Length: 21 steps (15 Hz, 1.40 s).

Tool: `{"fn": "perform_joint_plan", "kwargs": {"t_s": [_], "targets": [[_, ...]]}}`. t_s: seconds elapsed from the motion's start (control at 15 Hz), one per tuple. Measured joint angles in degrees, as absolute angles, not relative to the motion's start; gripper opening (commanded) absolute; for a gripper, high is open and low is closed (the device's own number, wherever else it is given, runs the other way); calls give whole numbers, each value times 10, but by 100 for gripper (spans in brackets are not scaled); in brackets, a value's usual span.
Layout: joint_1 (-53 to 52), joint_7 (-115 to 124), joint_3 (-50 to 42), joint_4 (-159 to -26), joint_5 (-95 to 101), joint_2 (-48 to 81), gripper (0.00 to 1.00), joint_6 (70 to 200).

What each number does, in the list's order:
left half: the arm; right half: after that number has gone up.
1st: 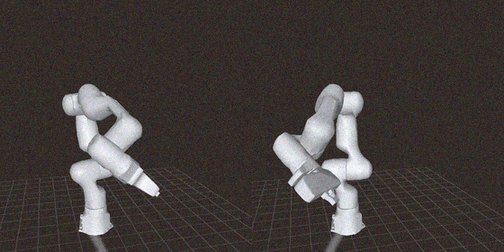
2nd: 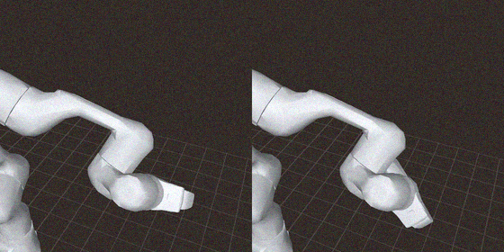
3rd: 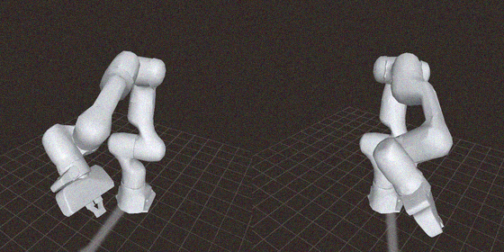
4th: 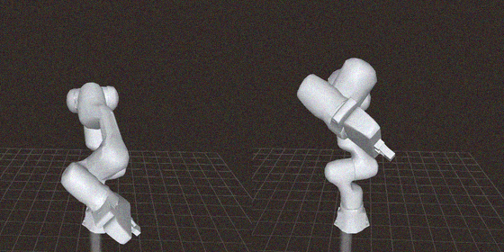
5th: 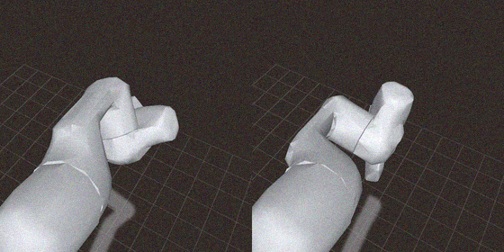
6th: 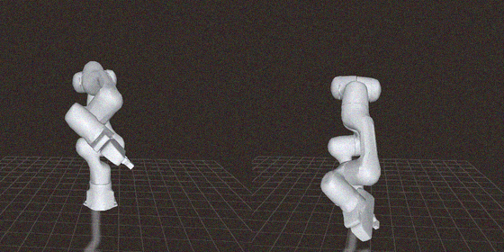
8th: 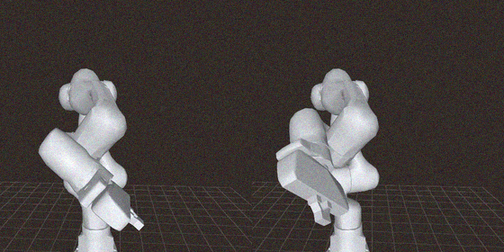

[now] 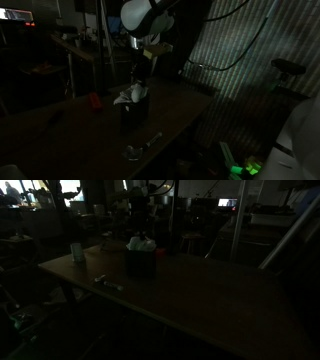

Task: Put the white towel in the black box

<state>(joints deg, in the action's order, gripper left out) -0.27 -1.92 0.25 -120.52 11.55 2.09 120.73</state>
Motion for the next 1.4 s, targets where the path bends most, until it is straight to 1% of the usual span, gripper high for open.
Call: {"fn": "perform_joint_plan", "kwargs": {"t_s": [0.53,1.4], "targets": [[4,-35,-1,-1205,54,36,0,1208],[2,-36,2,-1200,25,36,0,1220]]}}
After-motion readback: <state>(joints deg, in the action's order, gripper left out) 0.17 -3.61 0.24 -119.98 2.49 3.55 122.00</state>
